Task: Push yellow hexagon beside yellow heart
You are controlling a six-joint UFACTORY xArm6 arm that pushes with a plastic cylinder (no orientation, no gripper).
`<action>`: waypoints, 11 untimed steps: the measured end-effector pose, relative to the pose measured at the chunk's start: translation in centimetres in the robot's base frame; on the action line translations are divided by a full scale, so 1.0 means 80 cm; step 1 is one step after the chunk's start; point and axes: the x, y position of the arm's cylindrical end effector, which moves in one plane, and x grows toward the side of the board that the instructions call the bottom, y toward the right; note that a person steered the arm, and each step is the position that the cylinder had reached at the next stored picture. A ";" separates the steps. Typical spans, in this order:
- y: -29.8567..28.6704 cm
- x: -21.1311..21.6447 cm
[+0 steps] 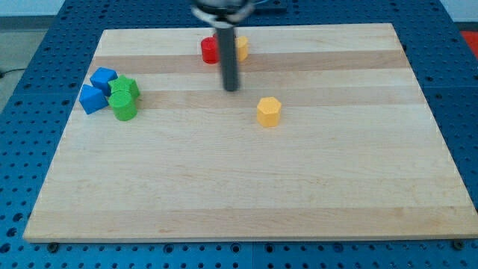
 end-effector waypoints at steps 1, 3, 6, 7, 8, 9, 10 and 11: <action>0.086 0.011; 0.047 0.132; 0.065 0.038; 0.066 0.010; 0.072 -0.009; 0.075 -0.031; 0.099 -0.058; 0.119 -0.085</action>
